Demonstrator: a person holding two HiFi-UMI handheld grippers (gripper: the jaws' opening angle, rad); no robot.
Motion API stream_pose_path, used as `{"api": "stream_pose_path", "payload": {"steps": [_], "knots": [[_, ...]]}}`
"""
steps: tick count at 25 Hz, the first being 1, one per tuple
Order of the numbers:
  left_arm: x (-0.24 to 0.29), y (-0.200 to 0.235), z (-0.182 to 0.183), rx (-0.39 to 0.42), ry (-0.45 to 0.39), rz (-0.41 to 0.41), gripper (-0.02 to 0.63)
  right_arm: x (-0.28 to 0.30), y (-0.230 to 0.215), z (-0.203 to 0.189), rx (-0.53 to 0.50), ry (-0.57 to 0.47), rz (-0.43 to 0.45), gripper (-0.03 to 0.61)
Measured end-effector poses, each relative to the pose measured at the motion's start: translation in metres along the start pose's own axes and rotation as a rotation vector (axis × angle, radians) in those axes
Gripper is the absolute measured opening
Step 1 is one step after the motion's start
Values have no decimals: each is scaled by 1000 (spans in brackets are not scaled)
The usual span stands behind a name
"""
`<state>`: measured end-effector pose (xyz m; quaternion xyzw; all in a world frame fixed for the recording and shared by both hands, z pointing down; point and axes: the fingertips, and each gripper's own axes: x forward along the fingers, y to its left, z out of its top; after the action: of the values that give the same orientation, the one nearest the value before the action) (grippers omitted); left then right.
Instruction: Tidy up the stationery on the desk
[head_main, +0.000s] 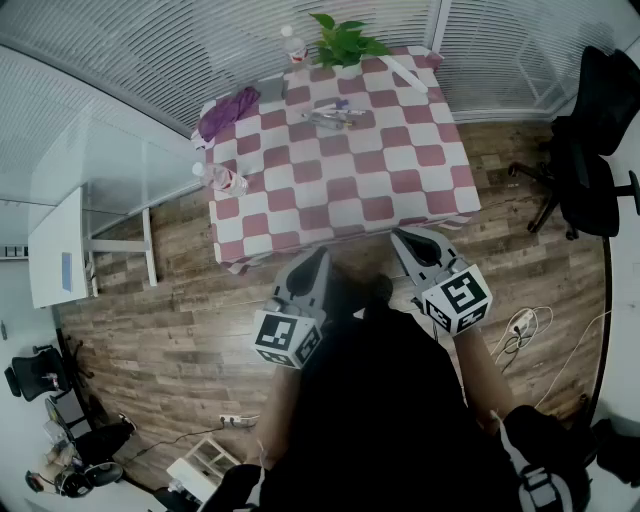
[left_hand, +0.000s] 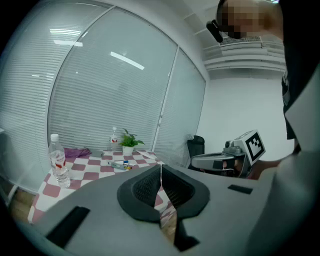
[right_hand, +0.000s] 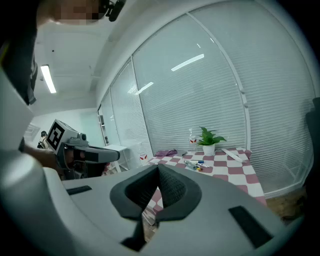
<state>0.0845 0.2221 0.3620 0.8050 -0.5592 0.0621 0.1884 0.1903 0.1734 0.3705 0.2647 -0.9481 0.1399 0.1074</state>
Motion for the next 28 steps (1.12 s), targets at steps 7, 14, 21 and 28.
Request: {"api": "stream_pose_path", "payload": {"steps": [7, 14, 21, 28], "knots": [[-1, 11, 4, 8, 2, -5, 34, 16, 1, 14, -18, -6, 7, 20], [10, 11, 4, 1, 19, -25, 34, 19, -7, 20, 63, -39, 1, 21], [23, 26, 7, -14, 29, -44, 34, 40, -22, 14, 74, 3, -42, 21], [38, 64, 18, -29, 50, -74, 34, 84, -24, 27, 76, 27, -60, 21]]}}
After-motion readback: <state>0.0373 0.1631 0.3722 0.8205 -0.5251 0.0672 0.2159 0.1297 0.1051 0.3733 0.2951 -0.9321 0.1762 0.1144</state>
